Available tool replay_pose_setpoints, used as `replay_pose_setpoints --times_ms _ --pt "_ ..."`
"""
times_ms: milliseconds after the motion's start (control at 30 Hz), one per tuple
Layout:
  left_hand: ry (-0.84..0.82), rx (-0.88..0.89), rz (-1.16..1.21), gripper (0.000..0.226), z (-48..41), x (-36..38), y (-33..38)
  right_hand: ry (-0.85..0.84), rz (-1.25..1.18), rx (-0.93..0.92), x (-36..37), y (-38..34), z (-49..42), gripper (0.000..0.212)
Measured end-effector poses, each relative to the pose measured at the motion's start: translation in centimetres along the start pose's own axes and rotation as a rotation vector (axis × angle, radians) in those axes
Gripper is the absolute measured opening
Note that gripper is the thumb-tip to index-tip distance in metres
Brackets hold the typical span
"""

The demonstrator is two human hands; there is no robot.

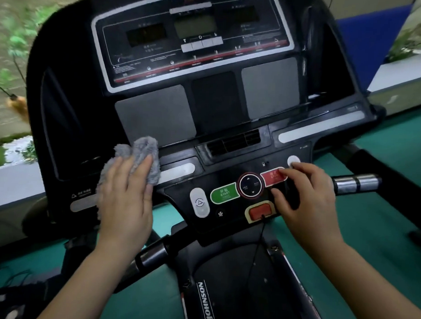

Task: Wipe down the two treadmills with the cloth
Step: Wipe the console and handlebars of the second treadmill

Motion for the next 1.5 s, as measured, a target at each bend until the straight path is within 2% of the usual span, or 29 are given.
replay_pose_setpoints --times_ms 300,500,600,700,800,900,1033,1133,1200,1300,1433,1500 --pt "-0.064 0.044 -0.095 0.048 -3.4 3.0 9.3 -0.107 -0.005 -0.258 -0.8 3.8 -0.2 0.047" --pt "-0.190 0.071 -0.110 0.052 -6.3 5.3 16.0 -0.139 -0.024 -0.391 -0.5 5.6 -0.3 0.050" --pt "-0.240 0.110 -0.109 0.061 -7.9 7.1 20.0 -0.146 -0.032 -0.445 -0.5 6.3 -0.5 0.049" --pt "-0.228 0.169 -0.161 0.062 -8.9 8.6 22.8 -0.139 -0.035 -0.472 -0.5 6.8 -0.7 0.041" --pt "-0.167 0.192 -0.154 0.059 -8.6 8.7 22.5 -0.158 -0.028 -0.500 -0.6 7.0 -0.8 0.042" --pt "-0.125 0.106 -0.126 0.064 -6.7 7.9 19.6 -0.169 -0.021 -0.524 -0.9 7.3 -1.0 0.044" --pt "0.089 -0.059 -0.090 0.049 -3.1 4.8 12.2 -0.159 -0.043 -0.545 -1.1 7.3 -1.3 0.044" --pt "0.263 -0.355 0.094 0.044 0.8 1.4 7.7 -0.147 -0.056 -0.546 -1.2 7.1 -1.3 0.044" --pt "0.353 -0.436 0.209 0.044 2.8 1.1 8.2 -0.142 -0.061 -0.547 -1.2 7.0 -1.2 0.044" --pt "0.230 -0.327 0.157 0.046 3.7 4.7 11.6 -0.148 -0.065 -0.525 -1.2 6.8 -1.1 0.045" --pt "0.153 -0.470 0.097 0.053 3.1 7.9 14.2 -0.142 -0.120 -0.393 -1.7 7.3 -1.0 0.046" --pt "0.085 -0.396 0.032 0.060 2.0 8.1 15.7 -0.158 -0.135 -0.346 -2.0 7.6 -0.9 0.048"
Point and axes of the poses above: each hand's wrist, its own z-axis away from the middle knuckle, its own x-axis out of the palm, y = z × x, the point moved 1 cm from there along -z, towards the middle knuckle, and after that the axes turned 14 degrees about -y, right-handed, at the moved point
